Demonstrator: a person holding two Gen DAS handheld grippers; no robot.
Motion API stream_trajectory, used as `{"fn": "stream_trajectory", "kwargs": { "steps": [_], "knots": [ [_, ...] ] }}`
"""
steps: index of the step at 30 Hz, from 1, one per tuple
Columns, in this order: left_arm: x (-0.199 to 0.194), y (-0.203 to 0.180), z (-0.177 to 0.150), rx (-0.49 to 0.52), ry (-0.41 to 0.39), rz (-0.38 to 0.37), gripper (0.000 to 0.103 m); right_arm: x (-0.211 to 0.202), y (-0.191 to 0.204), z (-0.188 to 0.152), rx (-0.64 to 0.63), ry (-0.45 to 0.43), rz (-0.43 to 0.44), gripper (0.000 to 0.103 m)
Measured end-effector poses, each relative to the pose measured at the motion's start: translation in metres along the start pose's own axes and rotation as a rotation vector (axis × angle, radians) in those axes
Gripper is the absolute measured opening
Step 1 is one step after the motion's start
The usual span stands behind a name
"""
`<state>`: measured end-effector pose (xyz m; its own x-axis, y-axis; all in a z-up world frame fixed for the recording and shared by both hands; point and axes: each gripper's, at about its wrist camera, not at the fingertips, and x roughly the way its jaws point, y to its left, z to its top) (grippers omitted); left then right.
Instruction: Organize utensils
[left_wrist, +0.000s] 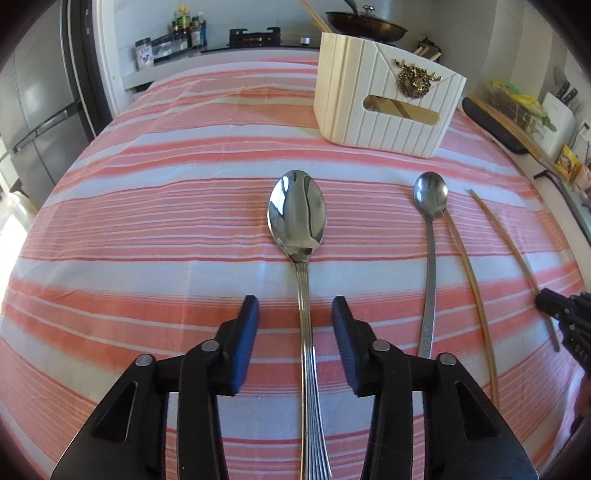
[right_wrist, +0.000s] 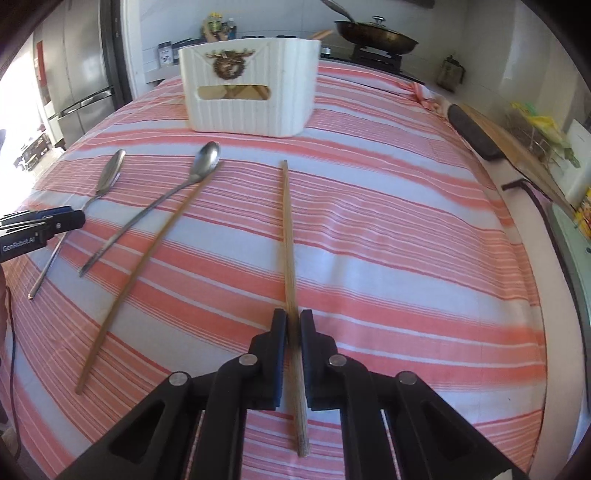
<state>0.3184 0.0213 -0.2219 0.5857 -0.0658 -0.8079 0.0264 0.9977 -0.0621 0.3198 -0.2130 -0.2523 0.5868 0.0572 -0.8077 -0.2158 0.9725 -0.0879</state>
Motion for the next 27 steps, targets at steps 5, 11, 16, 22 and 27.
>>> {"fn": "stream_trajectory", "kwargs": {
  "steps": [5,11,16,22,27],
  "knots": [
    [0.000,0.006,-0.003,0.005,-0.006,0.015,0.065,-0.012,-0.037,-0.020,0.070,0.000,-0.066,0.008],
    [0.003,0.005,-0.004,0.020,-0.007,0.022,0.079,-0.019,-0.044,-0.027,0.075,-0.044,-0.034,0.057],
    [0.002,0.001,-0.009,0.046,-0.006,0.037,0.085,-0.011,-0.038,-0.028,0.076,-0.045,-0.019,0.057],
    [0.001,0.003,-0.012,0.045,-0.005,0.030,0.087,-0.012,-0.038,-0.034,0.093,-0.076,-0.014,0.058],
    [0.000,0.003,-0.012,0.045,-0.004,0.029,0.088,-0.013,-0.039,-0.035,0.101,-0.077,-0.004,0.059]
  ]
}}
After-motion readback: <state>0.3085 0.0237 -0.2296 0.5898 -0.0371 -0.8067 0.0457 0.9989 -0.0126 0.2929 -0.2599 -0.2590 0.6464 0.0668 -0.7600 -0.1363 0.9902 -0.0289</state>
